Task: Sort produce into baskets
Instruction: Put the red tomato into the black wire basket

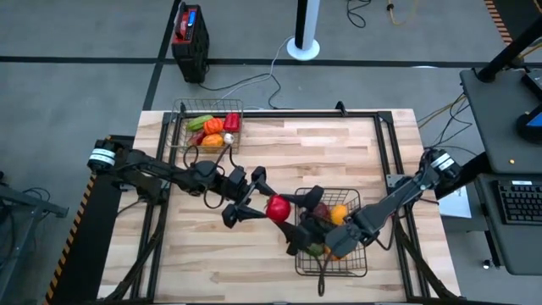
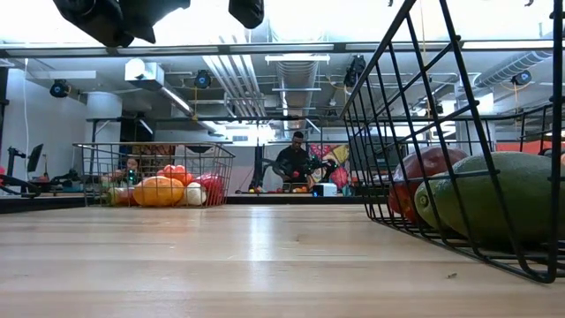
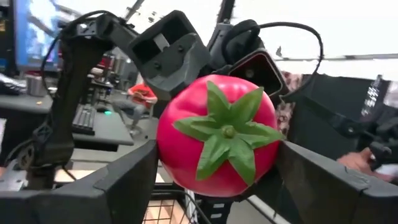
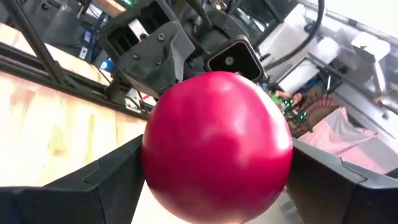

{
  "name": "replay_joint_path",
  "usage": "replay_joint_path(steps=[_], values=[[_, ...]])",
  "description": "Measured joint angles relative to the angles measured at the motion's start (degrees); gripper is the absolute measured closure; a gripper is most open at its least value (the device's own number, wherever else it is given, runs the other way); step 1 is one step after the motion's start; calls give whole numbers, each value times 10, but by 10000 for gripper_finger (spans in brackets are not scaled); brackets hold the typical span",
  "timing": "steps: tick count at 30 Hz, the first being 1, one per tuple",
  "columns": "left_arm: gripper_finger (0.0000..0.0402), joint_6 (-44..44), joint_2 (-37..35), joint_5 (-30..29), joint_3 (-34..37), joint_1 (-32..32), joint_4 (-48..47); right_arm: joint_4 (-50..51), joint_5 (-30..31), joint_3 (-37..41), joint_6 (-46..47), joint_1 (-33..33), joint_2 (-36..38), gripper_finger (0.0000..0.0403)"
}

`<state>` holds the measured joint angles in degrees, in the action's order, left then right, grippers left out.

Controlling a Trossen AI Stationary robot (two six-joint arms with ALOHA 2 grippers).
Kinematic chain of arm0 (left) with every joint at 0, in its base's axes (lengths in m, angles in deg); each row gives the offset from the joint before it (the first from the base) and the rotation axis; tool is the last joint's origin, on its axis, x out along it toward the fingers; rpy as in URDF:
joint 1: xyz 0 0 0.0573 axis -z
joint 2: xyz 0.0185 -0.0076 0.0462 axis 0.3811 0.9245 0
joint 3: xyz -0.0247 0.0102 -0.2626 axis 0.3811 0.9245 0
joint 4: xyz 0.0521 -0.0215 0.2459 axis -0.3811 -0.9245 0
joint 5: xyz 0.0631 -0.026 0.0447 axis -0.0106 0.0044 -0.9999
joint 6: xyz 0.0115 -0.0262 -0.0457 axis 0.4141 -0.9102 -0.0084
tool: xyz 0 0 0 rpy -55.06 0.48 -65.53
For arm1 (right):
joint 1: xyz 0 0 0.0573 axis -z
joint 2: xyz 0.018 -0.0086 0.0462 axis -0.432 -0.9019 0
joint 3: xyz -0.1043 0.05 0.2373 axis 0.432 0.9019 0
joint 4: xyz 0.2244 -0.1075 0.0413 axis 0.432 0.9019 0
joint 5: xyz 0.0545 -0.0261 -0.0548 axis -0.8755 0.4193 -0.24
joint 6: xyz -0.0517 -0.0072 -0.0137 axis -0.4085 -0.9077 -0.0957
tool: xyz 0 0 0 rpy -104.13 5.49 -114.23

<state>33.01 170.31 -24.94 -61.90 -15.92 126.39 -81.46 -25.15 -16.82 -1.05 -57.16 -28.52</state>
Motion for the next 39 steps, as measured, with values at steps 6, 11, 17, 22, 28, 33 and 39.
replay_joint_path(steps=[6,11,17,22,28,33,39], values=[[95,12,1,14,0,-1,1,-5,38,-4,-20,2,-18,78],[95,6,1,13,0,-5,-6,0,56,-3,-31,0,-21,78],[93,-25,1,18,1,-27,-14,4,98,-2,-49,-14,-15,86],[80,-16,0,18,2,-34,-16,3,150,-5,-68,-26,-15,86],[66,65,0,18,-3,-35,-25,2,201,-9,-96,-30,-14,78],[65,189,-1,18,-3,-35,-19,3,180,-9,-96,-34,-13,86],[65,199,-3,49,0,-36,7,0,76,19,-12,-45,23,82]])
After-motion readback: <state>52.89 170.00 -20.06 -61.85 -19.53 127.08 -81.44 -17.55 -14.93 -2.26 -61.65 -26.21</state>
